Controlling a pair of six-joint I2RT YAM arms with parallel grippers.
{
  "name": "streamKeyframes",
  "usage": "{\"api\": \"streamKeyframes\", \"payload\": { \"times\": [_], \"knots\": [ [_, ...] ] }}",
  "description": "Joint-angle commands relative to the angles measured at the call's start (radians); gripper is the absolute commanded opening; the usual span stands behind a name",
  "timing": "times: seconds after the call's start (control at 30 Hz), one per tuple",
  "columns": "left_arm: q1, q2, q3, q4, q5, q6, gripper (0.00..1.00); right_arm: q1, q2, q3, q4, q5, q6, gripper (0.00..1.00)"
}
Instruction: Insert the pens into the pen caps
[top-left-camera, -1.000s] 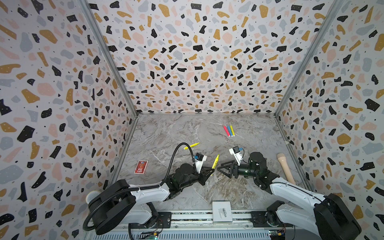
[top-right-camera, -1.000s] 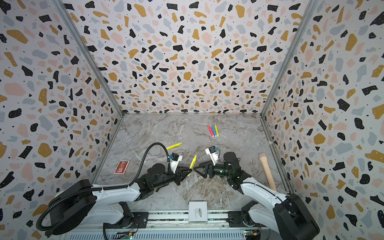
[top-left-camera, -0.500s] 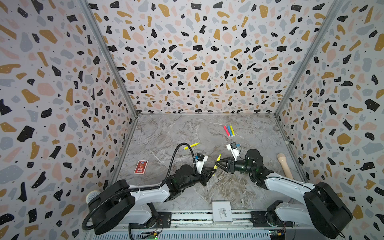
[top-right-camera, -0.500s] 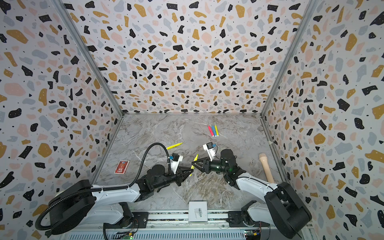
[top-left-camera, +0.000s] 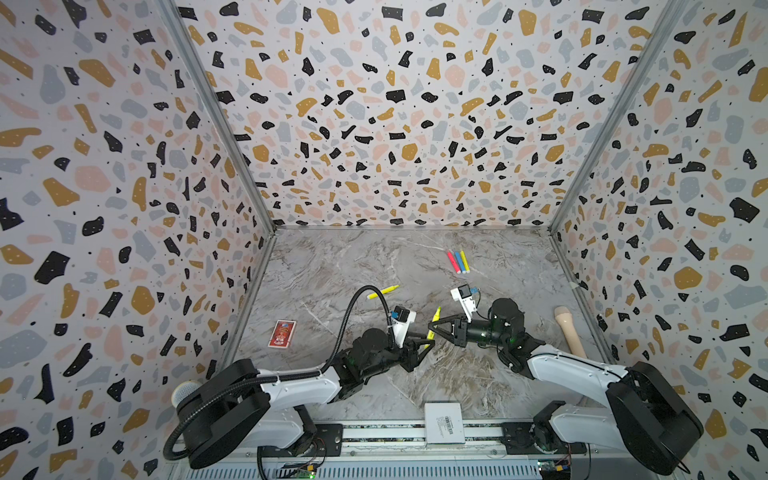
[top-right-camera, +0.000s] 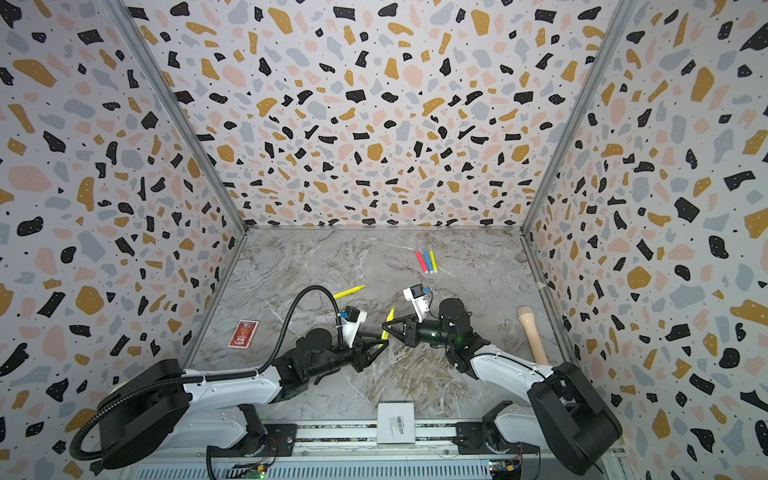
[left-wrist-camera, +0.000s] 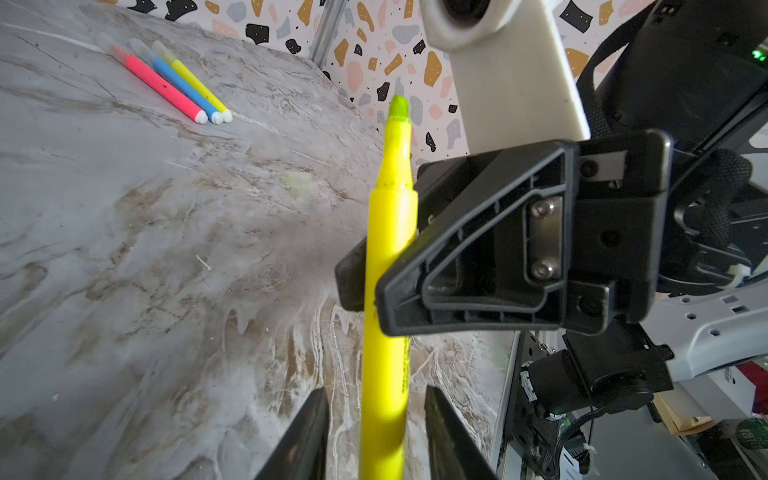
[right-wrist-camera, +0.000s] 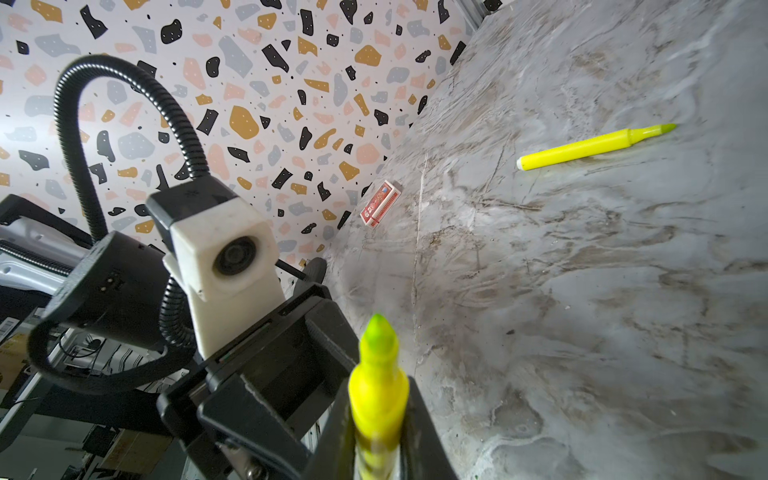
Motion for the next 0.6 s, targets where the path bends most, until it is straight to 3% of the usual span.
{"api": "streamKeyframes", "payload": {
  "times": [0.0,0.3,0.57],
  "knots": [
    [-0.006,0.011,0.044,0.008,-0.002,0.028,0.39,0.007,-0.021,0.026,0.005,-0.007,-0.018,0.06],
    [-0.006,0.033,0.06,-0.008,0.005,0.035,0.34,0.03,-0.004,0.035,0.006,-0.014,-0.025,0.06],
    [-0.006,0.036,0.058,-0.014,-0.019,0.031,0.11,0.042,-0.007,0.037,-0.003,-0.013,-0.035,0.08]
  ]
}}
